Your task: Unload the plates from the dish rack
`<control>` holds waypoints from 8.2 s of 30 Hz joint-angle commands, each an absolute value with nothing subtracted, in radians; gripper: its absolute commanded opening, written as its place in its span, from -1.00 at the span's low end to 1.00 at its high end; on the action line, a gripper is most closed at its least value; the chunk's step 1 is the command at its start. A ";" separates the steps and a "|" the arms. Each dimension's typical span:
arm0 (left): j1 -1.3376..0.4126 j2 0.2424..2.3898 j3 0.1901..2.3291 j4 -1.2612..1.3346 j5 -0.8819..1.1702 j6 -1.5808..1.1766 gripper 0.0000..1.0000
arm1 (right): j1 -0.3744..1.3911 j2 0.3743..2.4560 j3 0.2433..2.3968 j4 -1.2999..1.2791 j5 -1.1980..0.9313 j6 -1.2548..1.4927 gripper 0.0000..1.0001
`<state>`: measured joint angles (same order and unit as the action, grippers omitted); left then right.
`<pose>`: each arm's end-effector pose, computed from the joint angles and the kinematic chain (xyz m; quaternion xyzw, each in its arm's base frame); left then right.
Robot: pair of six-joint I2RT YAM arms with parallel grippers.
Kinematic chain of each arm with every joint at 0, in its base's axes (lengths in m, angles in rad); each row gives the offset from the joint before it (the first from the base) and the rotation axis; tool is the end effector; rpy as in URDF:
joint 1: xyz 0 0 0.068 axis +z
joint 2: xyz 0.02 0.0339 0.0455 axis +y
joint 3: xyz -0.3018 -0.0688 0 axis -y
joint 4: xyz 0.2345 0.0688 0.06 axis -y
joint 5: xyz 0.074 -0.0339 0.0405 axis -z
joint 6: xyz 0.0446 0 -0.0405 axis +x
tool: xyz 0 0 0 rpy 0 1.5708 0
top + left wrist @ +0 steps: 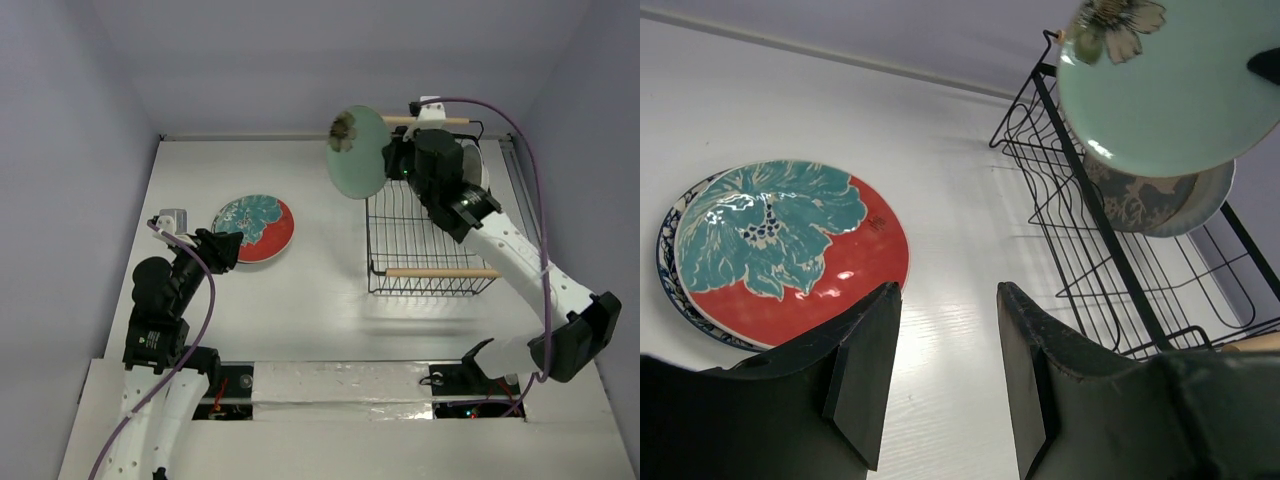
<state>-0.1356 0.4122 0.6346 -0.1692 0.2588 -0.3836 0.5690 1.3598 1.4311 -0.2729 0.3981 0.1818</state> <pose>0.0737 -0.0216 0.3509 0.0085 0.6886 -0.2705 0.6727 0.2614 0.1466 0.4621 -0.0234 0.7692 0.0848 0.6329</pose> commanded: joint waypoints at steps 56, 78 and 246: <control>-0.121 0.422 0.630 -0.121 0.279 -0.396 -0.20 | 0.853 1.899 1.454 -0.029 0.365 0.508 0.67; -0.130 0.408 0.630 -0.121 0.281 -0.394 -0.86 | 0.358 1.275 1.172 -0.230 0.631 0.279 -0.28; -0.251 0.307 0.629 -0.133 0.253 -0.397 -0.15 | 0.002 1.301 1.012 0.031 0.273 0.399 0.02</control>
